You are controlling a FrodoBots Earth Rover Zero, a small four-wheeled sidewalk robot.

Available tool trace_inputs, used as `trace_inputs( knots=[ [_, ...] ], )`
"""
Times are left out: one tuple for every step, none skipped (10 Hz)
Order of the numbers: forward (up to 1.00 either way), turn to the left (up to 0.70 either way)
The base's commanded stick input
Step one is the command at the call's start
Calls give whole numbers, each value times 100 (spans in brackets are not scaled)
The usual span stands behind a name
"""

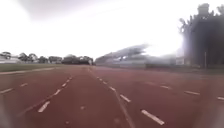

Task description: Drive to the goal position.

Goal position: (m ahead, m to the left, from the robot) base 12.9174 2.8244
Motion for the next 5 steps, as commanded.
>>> trace_inputs(
  knots=[
    [45,-27],
    [45,-27],
    [45,-14],
    [45,0],
    [45,0]
  ],
)
